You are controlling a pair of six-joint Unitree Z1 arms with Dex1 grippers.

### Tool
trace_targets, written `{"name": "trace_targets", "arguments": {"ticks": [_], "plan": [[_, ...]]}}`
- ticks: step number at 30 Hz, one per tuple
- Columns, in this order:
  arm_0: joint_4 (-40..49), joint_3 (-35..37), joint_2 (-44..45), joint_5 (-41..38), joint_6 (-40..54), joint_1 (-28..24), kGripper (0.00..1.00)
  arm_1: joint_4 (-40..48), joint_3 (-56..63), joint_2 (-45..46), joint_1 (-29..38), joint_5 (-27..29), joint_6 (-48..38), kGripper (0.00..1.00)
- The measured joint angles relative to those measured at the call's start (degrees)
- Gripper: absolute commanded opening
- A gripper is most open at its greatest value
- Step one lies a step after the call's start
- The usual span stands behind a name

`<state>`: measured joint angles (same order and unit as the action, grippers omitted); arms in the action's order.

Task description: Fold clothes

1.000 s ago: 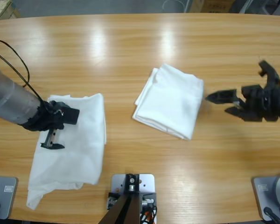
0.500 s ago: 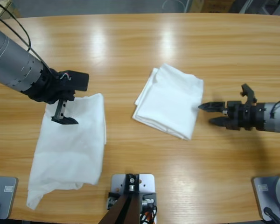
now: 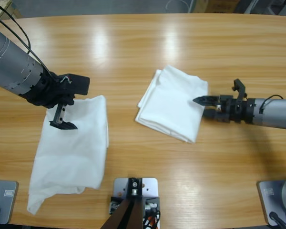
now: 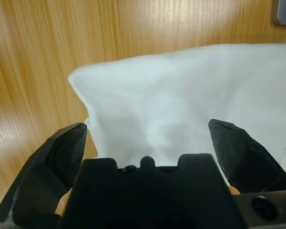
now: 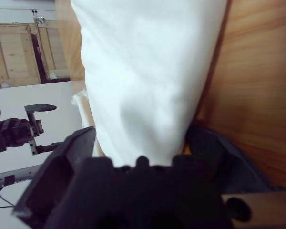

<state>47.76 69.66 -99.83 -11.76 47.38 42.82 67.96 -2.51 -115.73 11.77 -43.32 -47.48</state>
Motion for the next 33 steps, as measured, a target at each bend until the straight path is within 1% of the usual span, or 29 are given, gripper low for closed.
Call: {"name": "trace_targets", "arguments": {"ticks": [1, 2, 4, 5, 6, 7, 9, 10, 15, 21, 28, 33], "plan": [[0.0, 0.0, 0.0, 0.0, 0.0, 0.0, 0.991, 0.9, 0.0, -0.5, 0.4, 0.0, -0.5, 0.861], [0.0, 0.0, -0.1, 0.0, 0.0, 0.0, 0.990, 1.7, 0.0, -1.1, 0.7, 0.0, -0.8, 0.819], [0.0, 0.0, -0.2, 0.0, 0.0, 0.0, 0.991, 3.4, 0.0, -2.2, 1.4, 0.0, -1.5, 0.578], [0.0, 0.0, -0.2, 0.0, 0.0, 0.0, 0.991, 4.0, 0.0, -2.7, 1.7, 0.0, -1.8, 0.497], [0.0, 0.0, -0.2, 0.0, 0.0, 0.0, 0.991, 4.4, 0.0, -3.2, 1.9, 0.0, -2.0, 0.470], [0.0, 0.0, -0.2, 0.0, 0.0, 0.0, 0.991, 4.8, 0.0, -3.6, 2.0, -0.1, -2.1, 0.369], [0.0, 0.0, -0.2, 0.0, 0.0, 0.0, 0.991, 5.3, 0.0, -4.1, 2.3, -0.1, -2.1, 0.071], [0.0, 0.0, -0.2, 0.0, 0.0, 0.0, 0.991, 5.6, 0.0, -4.8, 2.3, -0.2, -2.1, 0.000], [0.0, 0.0, -0.2, 0.0, 0.0, -0.1, 0.991, 7.8, 0.0, -8.8, 2.4, -1.0, -1.6, 0.000], [0.0, -0.2, -0.3, 0.0, 0.0, -0.1, 0.991, 9.8, 0.5, -9.0, 2.7, -1.4, -1.5, 0.000], [0.0, -1.0, -0.5, 0.0, 0.0, -0.2, 0.991, 9.9, 0.6, -8.9, 2.9, -1.2, -0.4, 0.000], [0.0, -1.1, -0.6, 0.0, 0.0, -0.3, 0.991, 8.9, 0.6, -7.6, 3.4, -0.1, 0.9, 0.000]]}}
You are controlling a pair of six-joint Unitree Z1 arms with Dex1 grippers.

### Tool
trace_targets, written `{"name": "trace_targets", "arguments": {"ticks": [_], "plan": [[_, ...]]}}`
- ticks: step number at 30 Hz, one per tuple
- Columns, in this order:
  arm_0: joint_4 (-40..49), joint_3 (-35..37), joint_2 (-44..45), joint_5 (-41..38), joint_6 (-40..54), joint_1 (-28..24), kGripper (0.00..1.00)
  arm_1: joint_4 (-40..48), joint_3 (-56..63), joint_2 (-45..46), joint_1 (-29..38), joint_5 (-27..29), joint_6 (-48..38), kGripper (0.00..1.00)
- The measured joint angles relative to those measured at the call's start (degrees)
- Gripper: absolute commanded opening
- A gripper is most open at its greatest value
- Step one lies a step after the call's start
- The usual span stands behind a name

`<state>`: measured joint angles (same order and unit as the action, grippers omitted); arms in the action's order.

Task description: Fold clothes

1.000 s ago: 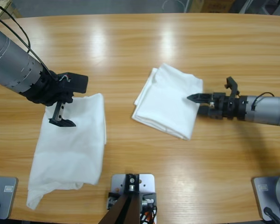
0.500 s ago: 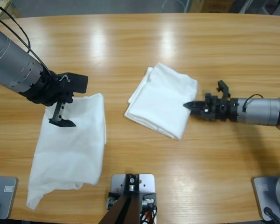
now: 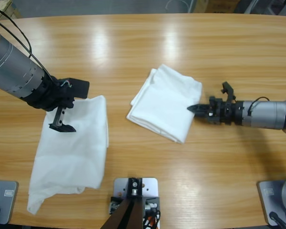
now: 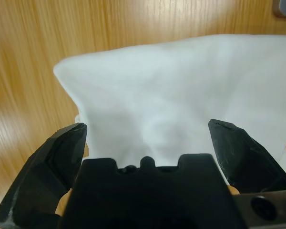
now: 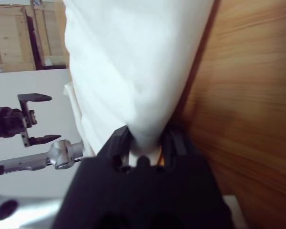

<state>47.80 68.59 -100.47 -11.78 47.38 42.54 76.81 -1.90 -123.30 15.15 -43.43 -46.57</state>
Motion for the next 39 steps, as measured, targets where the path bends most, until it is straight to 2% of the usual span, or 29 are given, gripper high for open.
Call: {"name": "trace_targets", "arguments": {"ticks": [10, 19, 22, 26, 29, 31, 34, 36, 39], "plan": [[0.0, -0.1, 0.0, 0.0, 0.0, -0.5, 0.991, -5.7, 0.0, 6.7, 5.8, 8.2, -1.0, 0.000], [0.0, -1.0, 0.0, -0.7, 0.0, -0.5, 0.987, -8.3, 0.0, 8.8, 8.3, 11.7, -1.9, 0.000], [0.0, -1.6, 0.0, -0.8, -0.3, -0.5, 0.987, -19.2, -1.8, 14.4, 8.9, 14.5, -1.0, 0.000], [0.0, -2.1, 0.0, -0.8, -1.4, -0.5, 0.983, -47.5, -12.9, 25.3, 10.0, 19.2, 2.6, 0.000], [-0.1, -2.0, 0.0, -0.8, -3.5, -0.6, 0.965, -61.1, -19.0, 28.7, 10.0, 21.5, 4.4, 0.000], [-0.1, -1.4, 0.0, -0.9, -4.7, -0.6, 0.905, -66.0, -21.2, 29.3, 10.0, 22.6, 5.0, 0.000], [-0.1, 0.4, 0.0, -1.3, -6.9, -0.6, 0.869, -69.8, -22.8, 29.7, 10.0, 23.8, 7.6, 0.000], [-0.1, 1.9, -0.1, -2.9, -10.1, -0.6, 0.788, -71.5, -23.7, 29.7, 10.0, 24.5, 10.6, 0.000], [-0.3, 5.5, -1.6, -6.9, -15.6, -0.6, 0.846, -72.6, -24.3, 29.7, 10.1, 24.7, 14.1, 0.000]]}}
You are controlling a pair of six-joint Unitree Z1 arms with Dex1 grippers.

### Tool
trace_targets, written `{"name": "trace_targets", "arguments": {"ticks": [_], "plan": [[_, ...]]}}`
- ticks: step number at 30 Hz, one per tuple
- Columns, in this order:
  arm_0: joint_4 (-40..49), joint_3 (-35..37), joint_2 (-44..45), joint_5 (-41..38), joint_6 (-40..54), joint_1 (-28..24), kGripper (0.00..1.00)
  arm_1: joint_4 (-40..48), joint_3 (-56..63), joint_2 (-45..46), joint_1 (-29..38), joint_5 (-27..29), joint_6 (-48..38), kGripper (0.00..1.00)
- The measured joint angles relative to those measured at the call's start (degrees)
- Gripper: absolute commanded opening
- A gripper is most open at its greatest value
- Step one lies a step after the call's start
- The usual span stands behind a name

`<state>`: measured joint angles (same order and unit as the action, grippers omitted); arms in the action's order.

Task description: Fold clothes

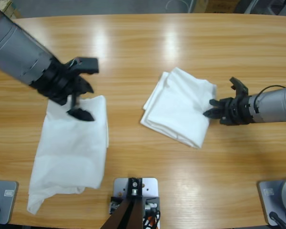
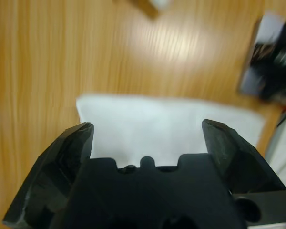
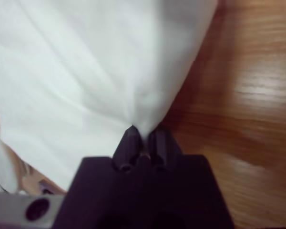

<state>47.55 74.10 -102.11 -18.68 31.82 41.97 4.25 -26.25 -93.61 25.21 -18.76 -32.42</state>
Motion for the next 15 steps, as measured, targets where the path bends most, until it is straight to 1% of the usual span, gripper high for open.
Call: {"name": "trace_targets", "arguments": {"ticks": [2, 3, 6, 8, 10, 13, 14, 15], "plan": [[0.0, 3.0, -2.5, -2.5, -4.3, 0.1, 0.896, -1.0, -0.5, 0.0, 0.0, 0.0, 1.5, 0.000], [0.0, 4.2, -4.1, -3.2, -7.7, 0.2, 0.902, -1.7, -0.8, 0.0, 0.0, 0.0, 2.0, 0.000], [-0.3, 7.9, -9.8, -5.7, -21.4, 0.7, 0.904, -4.3, -1.5, 0.8, 0.0, 0.1, 2.5, 0.000], [-1.1, 10.3, -13.0, -9.6, -30.6, 0.7, 0.904, -6.6, -2.0, 1.6, 0.0, 0.3, 2.7, 0.000], [-3.7, 12.5, -15.9, -14.5, -38.6, 0.8, 0.904, -8.5, -2.3, 2.2, 0.0, 0.4, 2.8, 0.000], [-10.7, 13.7, -19.2, -18.2, -49.3, 0.9, 0.898, -10.9, -3.0, 3.1, 0.0, 0.5, 3.1, 0.000], [-12.9, 13.7, -20.1, -18.9, -52.2, 0.9, 0.840, -11.7, -3.6, 3.1, 0.1, 0.6, 3.2, 0.000], [-15.2, 13.7, -21.2, -19.6, -55.3, 1.0, 0.821, -12.3, -4.1, 3.1, 0.2, 0.7, 3.3, 0.000]]}}
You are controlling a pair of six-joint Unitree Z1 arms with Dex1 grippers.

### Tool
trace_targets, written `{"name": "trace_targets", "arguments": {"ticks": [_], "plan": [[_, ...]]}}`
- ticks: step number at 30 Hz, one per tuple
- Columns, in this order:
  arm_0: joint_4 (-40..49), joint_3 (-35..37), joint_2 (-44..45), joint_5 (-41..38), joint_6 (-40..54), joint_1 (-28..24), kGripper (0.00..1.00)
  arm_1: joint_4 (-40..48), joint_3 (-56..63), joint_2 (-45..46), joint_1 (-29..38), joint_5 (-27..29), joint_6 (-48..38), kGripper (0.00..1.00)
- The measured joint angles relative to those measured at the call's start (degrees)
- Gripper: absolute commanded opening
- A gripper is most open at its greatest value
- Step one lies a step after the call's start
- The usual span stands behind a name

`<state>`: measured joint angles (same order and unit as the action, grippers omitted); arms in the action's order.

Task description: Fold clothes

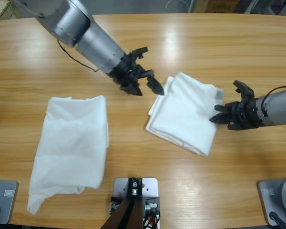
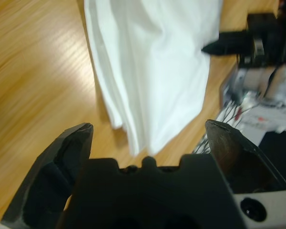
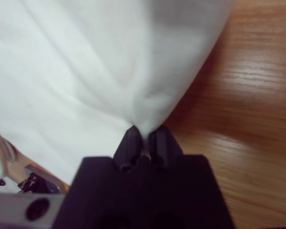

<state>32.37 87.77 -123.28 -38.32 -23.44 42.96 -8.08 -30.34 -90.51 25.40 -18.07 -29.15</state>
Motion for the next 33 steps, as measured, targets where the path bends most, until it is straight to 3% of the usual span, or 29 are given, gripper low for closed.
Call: {"name": "trace_targets", "arguments": {"ticks": [3, 4, 6, 13, 14, 16, 17, 22, 25, 30, 33], "plan": [[-6.2, -2.6, -1.7, -1.1, -7.2, 0.1, 0.852, -0.9, -0.9, 0.0, 0.2, 0.1, 0.1, 0.000], [-7.9, -4.0, -2.2, -1.1, -8.9, 0.2, 0.922, -0.9, -0.9, 0.0, 0.2, 0.1, 0.1, 0.000], [-9.3, -5.5, -2.6, -1.1, -10.9, 0.2, 0.963, -1.3, -0.9, 0.0, 0.2, 0.1, 0.2, 0.000], [-11.0, -5.6, -3.0, -1.1, -15.9, 1.6, 0.793, -2.4, -0.9, 0.3, 0.2, 0.3, 0.2, 0.000], [-11.4, -5.3, -3.3, -1.1, -16.3, 1.9, 0.809, -2.4, -0.9, 0.5, 0.2, 0.3, 0.2, 0.000], [-12.0, -5.2, -3.8, -2.4, -16.6, 2.2, 0.990, -2.6, -0.9, 0.8, 0.2, 0.5, 0.2, 0.000], [-12.4, -5.2, -4.2, -4.0, -16.7, 2.2, 1.000, -2.6, -0.9, 0.9, 0.2, 0.6, 0.2, 0.000], [-15.1, -5.4, -5.5, -10.8, -18.1, 1.6, 1.000, -2.6, -0.9, 1.3, 0.3, 1.2, 0.2, 0.000], [-17.4, -6.0, -5.5, -13.1, -18.5, 0.1, 0.921, -2.6, -0.9, 1.4, 0.3, 1.4, 0.2, 0.000], [-18.8, -12.5, -5.4, -13.3, -16.2, -5.6, 0.869, -2.8, -0.9, 1.8, 0.3, 1.5, 0.2, 0.000], [-18.8, -13.2, -4.2, -9.2, -15.8, -5.6, 0.871, -2.8, -0.9, 2.0, 0.3, 1.5, 0.2, 0.000]]}}
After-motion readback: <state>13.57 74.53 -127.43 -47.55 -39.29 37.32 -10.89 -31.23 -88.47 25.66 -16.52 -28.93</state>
